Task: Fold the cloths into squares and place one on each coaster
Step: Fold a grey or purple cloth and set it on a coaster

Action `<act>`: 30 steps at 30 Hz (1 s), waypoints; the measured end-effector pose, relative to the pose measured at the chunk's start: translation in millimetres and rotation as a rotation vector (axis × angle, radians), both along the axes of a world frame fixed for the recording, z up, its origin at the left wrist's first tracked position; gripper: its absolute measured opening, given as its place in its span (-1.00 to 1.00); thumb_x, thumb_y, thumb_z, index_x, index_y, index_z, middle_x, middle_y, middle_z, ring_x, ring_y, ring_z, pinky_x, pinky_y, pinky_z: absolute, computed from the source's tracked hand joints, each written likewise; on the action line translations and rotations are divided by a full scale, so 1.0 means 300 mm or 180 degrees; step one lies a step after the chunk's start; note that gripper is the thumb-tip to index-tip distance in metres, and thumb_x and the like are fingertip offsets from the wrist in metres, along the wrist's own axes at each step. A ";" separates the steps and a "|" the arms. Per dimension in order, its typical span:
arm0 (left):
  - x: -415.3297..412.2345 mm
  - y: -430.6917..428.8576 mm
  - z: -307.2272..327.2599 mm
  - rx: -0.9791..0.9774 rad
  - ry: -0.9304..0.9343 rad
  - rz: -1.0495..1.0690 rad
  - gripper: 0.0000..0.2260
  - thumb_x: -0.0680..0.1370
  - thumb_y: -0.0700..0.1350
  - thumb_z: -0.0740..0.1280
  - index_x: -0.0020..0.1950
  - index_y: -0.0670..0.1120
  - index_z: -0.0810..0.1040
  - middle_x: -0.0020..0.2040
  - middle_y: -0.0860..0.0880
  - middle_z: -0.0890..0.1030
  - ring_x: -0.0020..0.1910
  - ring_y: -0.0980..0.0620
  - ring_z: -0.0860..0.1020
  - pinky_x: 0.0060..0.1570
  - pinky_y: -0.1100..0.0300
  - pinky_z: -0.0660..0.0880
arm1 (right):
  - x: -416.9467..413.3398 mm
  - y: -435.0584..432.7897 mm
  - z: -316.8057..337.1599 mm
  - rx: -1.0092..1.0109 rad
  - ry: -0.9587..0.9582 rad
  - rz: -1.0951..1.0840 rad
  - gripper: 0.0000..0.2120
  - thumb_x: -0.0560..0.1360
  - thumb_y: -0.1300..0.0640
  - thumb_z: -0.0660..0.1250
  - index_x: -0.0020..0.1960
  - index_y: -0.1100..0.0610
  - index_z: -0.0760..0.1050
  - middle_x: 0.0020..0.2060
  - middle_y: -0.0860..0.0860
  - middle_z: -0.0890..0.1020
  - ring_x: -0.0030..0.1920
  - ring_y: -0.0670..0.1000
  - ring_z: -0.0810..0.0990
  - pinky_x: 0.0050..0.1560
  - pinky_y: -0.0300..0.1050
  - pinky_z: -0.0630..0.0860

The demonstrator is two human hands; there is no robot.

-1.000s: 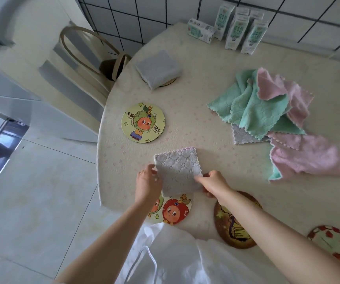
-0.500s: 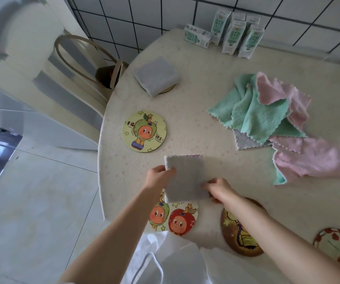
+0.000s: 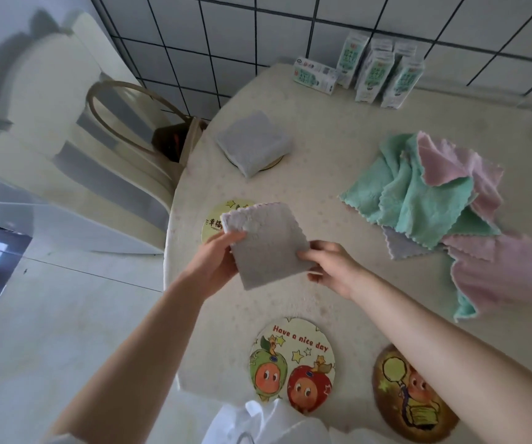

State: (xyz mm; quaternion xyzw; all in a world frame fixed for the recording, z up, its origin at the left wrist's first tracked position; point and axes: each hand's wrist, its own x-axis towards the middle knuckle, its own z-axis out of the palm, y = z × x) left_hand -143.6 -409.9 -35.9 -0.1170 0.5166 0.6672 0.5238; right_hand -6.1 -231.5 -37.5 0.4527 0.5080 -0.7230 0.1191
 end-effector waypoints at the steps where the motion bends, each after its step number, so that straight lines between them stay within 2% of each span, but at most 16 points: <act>1: -0.032 -0.007 -0.008 -0.0148 0.0146 0.0121 -0.75 0.55 -0.23 0.28 0.22 -0.24 0.48 0.12 -0.24 0.58 0.04 -0.16 0.60 -0.01 -0.02 0.60 | -0.044 -0.008 -0.006 0.0172 -0.0020 0.0029 -0.90 0.48 0.24 0.36 -0.01 0.17 0.53 -0.21 0.06 0.52 -0.24 0.00 0.47 -0.31 -0.18 0.38; 3: -0.089 -0.021 -0.036 -0.0514 0.0478 0.0241 -0.78 0.56 -0.24 0.29 0.19 -0.20 0.53 0.06 -0.18 0.61 -0.04 -0.12 0.61 0.01 -0.05 0.58 | -0.127 -0.026 -0.023 0.0433 -0.0045 0.0083 -0.92 0.47 0.22 0.38 -0.06 0.10 0.52 -0.18 0.03 0.56 -0.21 -0.02 0.51 -0.31 -0.20 0.44; 5: -0.135 -0.033 -0.075 -0.0907 0.0785 0.0285 -0.76 0.55 -0.24 0.31 0.22 -0.17 0.53 0.02 -0.11 0.63 -0.05 -0.08 0.61 -0.06 -0.01 0.58 | -0.194 -0.041 -0.050 0.0736 -0.0057 0.0168 -0.90 0.46 0.23 0.38 -0.09 0.05 0.53 -0.16 0.00 0.58 -0.18 -0.03 0.53 -0.27 -0.17 0.48; 8: -0.177 -0.051 -0.129 -0.1435 0.1090 0.0199 -0.76 0.54 -0.22 0.34 0.20 -0.18 0.52 0.03 -0.11 0.63 -0.07 -0.04 0.63 -0.14 0.06 0.60 | -0.255 -0.069 -0.097 0.1067 -0.0201 0.0324 -0.85 0.43 0.24 0.38 -0.05 0.05 0.56 -0.20 -0.03 0.60 -0.17 -0.01 0.54 -0.19 -0.13 0.51; 12: -0.198 -0.058 -0.168 -0.1978 0.1220 0.0109 -0.85 0.51 -0.17 0.40 0.03 -0.19 0.54 -0.05 -0.16 0.64 -0.12 -0.08 0.65 -0.25 0.08 0.63 | -0.277 -0.095 -0.144 0.1464 -0.0633 0.0543 -0.89 0.36 0.18 0.40 -0.12 0.07 0.58 -0.14 0.10 0.66 -0.10 0.12 0.63 -0.05 0.02 0.62; 13: -0.200 -0.057 -0.172 -0.2055 0.1268 0.0096 -0.85 0.50 -0.16 0.41 0.02 -0.18 0.54 -0.05 -0.17 0.64 -0.12 -0.10 0.66 -0.24 0.05 0.63 | -0.279 -0.096 -0.144 0.1587 -0.0698 0.0602 -0.88 0.35 0.16 0.41 -0.11 0.08 0.59 -0.11 0.11 0.66 -0.07 0.14 0.63 -0.04 0.03 0.61; 17: -0.194 -0.065 -0.179 -0.2328 0.1455 0.0094 -0.82 0.47 -0.12 0.45 -0.03 -0.16 0.54 -0.16 -0.15 0.65 -0.28 -0.06 0.67 -0.19 -0.02 0.64 | -0.277 -0.090 -0.139 0.1867 -0.0832 0.0751 -0.74 0.36 0.09 0.44 0.03 0.14 0.60 -0.05 0.11 0.66 -0.02 0.12 0.61 -0.15 -0.17 0.46; 19: -0.189 -0.080 -0.186 -0.2563 0.1573 0.0060 -0.81 0.43 -0.06 0.48 -0.10 -0.12 0.54 -0.27 -0.10 0.65 -0.36 -0.03 0.66 -0.18 -0.03 0.64 | -0.268 -0.089 -0.136 0.1950 -0.0832 0.0782 -0.73 0.37 0.07 0.44 0.02 0.15 0.59 -0.04 0.11 0.66 0.00 0.11 0.61 -0.10 -0.16 0.46; 21: -0.185 -0.093 -0.186 -0.2757 0.1739 -0.0030 -0.79 0.41 0.01 0.48 -0.15 -0.09 0.56 -0.32 -0.08 0.66 -0.33 -0.07 0.66 -0.15 -0.03 0.64 | -0.252 -0.087 -0.132 0.2054 -0.0810 0.0916 -0.74 0.40 0.05 0.42 0.01 0.17 0.58 -0.04 0.12 0.66 0.01 0.12 0.60 -0.07 -0.16 0.45; 23: -0.180 -0.096 -0.179 -0.2911 0.1977 -0.0219 -0.78 0.42 0.02 0.46 -0.11 -0.10 0.57 -0.25 -0.10 0.67 -0.24 -0.11 0.64 -0.15 0.03 0.61 | -0.228 -0.078 -0.128 0.2143 -0.0762 0.1037 -0.75 0.42 0.04 0.41 0.00 0.19 0.57 -0.05 0.12 0.66 0.00 0.12 0.60 -0.06 -0.15 0.46; 25: -0.168 -0.090 -0.163 -0.3107 0.2409 -0.0438 -0.77 0.46 -0.02 0.42 0.01 -0.13 0.55 -0.12 -0.11 0.66 -0.17 -0.08 0.57 -0.20 0.13 0.50 | -0.194 -0.056 -0.124 0.2221 -0.0732 0.1160 -0.78 0.44 0.08 0.39 0.01 0.19 0.57 -0.03 0.12 0.66 0.02 0.13 0.60 -0.04 -0.14 0.47; 28: -0.138 -0.073 -0.128 -0.3366 0.3190 -0.0723 -0.80 0.49 -0.04 0.35 0.07 -0.08 0.53 -0.03 -0.05 0.61 -0.08 -0.08 0.53 -0.18 0.13 0.45 | -0.129 0.002 -0.116 0.2311 -0.0747 0.1347 -0.79 0.44 0.17 0.32 0.05 0.17 0.59 0.02 0.10 0.66 0.08 0.12 0.58 0.01 -0.16 0.47; 30: -0.117 -0.046 -0.099 -0.3553 0.3558 -0.1011 -0.81 0.49 -0.07 0.30 0.08 -0.04 0.54 0.00 -0.04 0.59 -0.10 -0.08 0.50 -0.19 0.13 0.41 | -0.076 0.057 -0.100 0.2405 -0.0727 0.1460 -0.78 0.44 0.17 0.32 0.06 0.15 0.60 0.03 0.08 0.66 0.11 0.10 0.57 0.02 -0.19 0.45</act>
